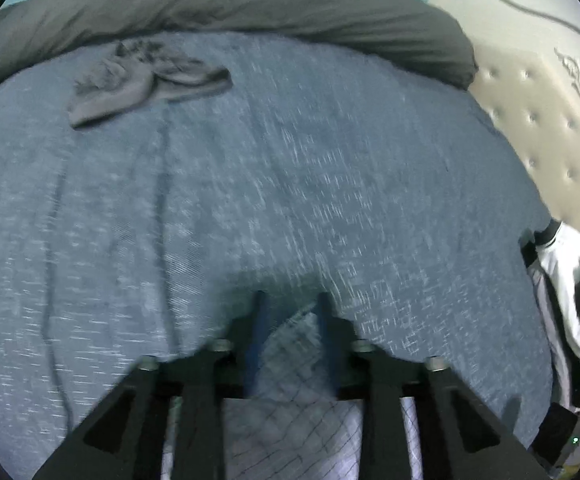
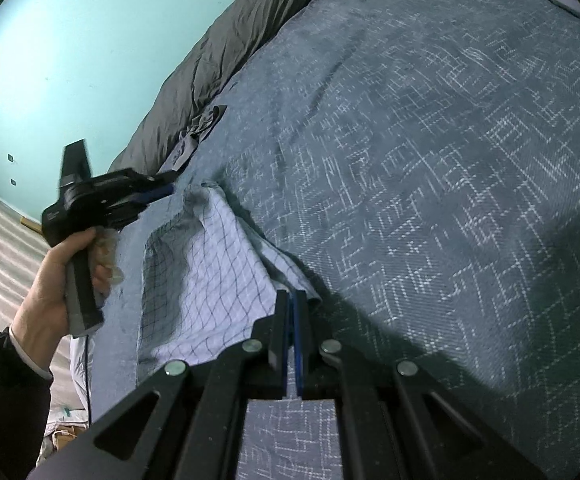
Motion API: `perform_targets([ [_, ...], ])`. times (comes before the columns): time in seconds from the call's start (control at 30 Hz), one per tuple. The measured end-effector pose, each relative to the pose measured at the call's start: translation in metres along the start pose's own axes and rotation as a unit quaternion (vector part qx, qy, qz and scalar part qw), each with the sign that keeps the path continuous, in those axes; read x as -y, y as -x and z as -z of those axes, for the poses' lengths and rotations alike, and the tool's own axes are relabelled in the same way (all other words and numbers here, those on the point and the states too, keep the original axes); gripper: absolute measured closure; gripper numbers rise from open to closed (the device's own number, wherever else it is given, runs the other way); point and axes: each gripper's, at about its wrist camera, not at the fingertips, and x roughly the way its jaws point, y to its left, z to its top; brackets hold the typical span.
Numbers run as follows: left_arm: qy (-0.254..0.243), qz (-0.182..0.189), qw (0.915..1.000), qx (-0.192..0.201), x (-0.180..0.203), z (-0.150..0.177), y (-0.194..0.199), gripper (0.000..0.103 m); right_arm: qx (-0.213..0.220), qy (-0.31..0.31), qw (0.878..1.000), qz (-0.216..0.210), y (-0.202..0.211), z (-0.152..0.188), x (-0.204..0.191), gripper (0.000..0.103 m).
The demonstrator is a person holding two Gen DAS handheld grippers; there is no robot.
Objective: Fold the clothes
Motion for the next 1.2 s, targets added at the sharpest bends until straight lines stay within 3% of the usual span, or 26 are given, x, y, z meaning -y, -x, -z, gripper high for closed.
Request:
perform_targets([
  [0.13, 0.006, 0.007, 0.9998, 0.018, -0.021, 0.000, 0.032, 0.062, 0.001, -0.002, 1.000, -0.003, 0.001, -0.001, 0.001, 0.102],
  [0.3, 0.002, 0.013, 0.9999, 0.009, -0.045, 0.027, 0.054, 0.061, 0.004, -0.006, 1.000, -0.006, 0.000, -0.004, 0.001, 0.102],
  [0.47, 0.028, 0.017, 0.9994, -0.008, -0.075, 0.057, 0.048, 0.061, 0.003, -0.004, 1.000, -0.003, -0.001, -0.004, -0.002, 0.102],
  [0.67, 0.053, 0.045, 0.9973, -0.023, -0.089, 0.069, 0.031, 0.062, 0.003, -0.005, 1.000, -0.001, -0.004, -0.004, -0.002, 0.102],
  [0.83, 0.050, 0.046, 0.9975, -0.018, -0.086, 0.067, 0.026, 0.087, 0.003, -0.004, 1.000, 0.001, -0.005, -0.005, 0.000, 0.101],
  [1.2, 0.061, 0.023, 0.9977, -0.020, -0.092, 0.068, 0.013, 0.088, 0.015, -0.014, 1.000, 0.011, -0.006, -0.012, 0.009, 0.102],
])
